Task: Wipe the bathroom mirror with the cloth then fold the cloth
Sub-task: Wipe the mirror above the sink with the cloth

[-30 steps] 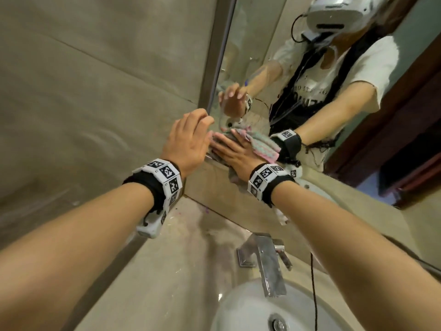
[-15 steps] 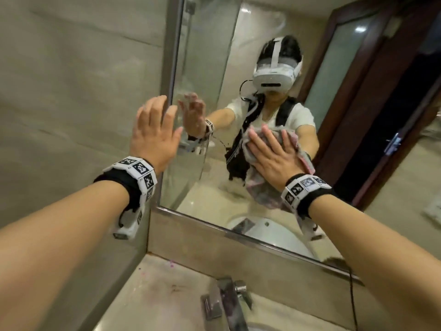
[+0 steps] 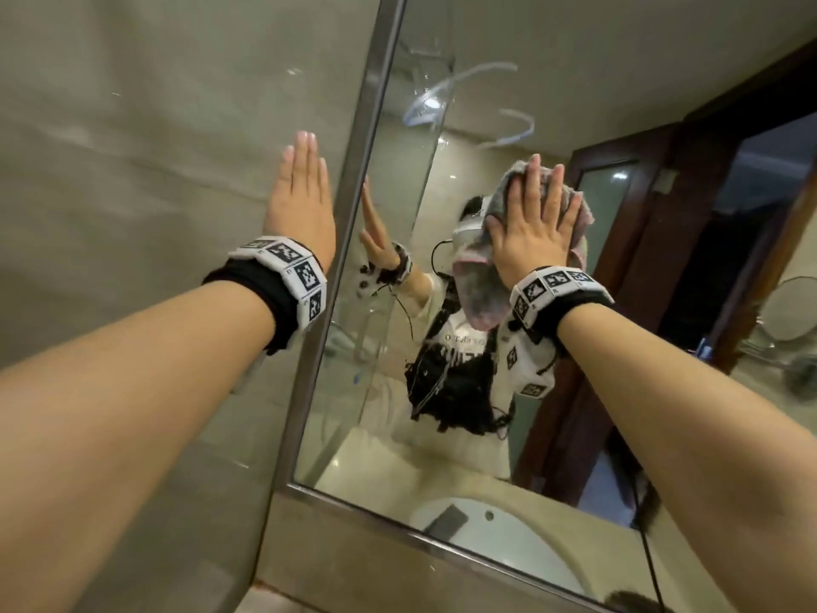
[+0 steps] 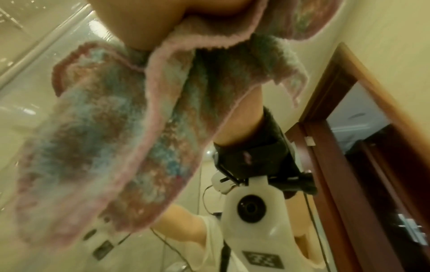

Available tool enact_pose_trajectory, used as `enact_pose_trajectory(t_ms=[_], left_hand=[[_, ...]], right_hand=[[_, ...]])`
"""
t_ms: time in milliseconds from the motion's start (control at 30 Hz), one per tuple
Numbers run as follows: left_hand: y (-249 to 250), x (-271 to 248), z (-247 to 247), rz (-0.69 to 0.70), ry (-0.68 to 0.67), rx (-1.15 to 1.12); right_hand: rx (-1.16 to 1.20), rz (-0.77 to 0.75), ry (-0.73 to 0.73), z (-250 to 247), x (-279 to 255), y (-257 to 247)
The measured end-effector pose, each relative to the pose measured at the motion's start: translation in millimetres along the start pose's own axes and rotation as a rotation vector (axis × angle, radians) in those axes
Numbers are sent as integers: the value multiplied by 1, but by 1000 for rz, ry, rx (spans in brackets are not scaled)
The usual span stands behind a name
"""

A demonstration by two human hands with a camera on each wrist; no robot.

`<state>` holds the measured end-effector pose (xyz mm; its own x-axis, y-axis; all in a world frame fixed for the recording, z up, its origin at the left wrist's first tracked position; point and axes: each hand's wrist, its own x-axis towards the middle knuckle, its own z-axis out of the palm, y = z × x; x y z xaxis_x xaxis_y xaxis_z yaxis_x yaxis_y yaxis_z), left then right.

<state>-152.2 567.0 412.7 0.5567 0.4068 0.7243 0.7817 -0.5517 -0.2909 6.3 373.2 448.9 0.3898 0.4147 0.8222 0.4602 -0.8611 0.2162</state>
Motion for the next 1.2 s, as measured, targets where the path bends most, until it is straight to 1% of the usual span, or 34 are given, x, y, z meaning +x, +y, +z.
enact_pose_trajectory(t_ms=[100,233,300,400,433,467,567,667,767,867,1000,1100,1200], left_hand=[[5,2,-5,-25,-58,27],[9,6,-11,-34,-96,94],[8,3,-12,-32,-85,125],[2,0,-14,-17,-26,184],[0,0,-13,-23,-34,196],[-10,1,-2,-38,-52,201],[-4,1,-4,-16,-52,174],[5,0,-6,-14,-84,157],[6,1,-4,-27,-99,172],[5,1,-3,-16,-88,180],[0,0,-2,19,-32,116],[-4,0,-1,27,33,21],[-9,-1,-2,-3,91,-90]], right_hand=[[14,47,25,-12,24,-2],[-6,72,17,-32,68,5],[-6,80,12,-40,84,3],[-6,96,12,-51,99,-6],[-1,85,8,-53,103,-9],[-8,45,1,-52,113,-27],[-38,27,-11,-56,116,-21],[-80,8,-27,-54,113,-13],[-88,-21,-3,-56,117,-20],[-108,-76,-13,-56,120,-29],[-161,-250,-29,-44,112,-56],[-161,-298,-43,-34,101,-73],[-169,-336,-61,-30,95,-77]])
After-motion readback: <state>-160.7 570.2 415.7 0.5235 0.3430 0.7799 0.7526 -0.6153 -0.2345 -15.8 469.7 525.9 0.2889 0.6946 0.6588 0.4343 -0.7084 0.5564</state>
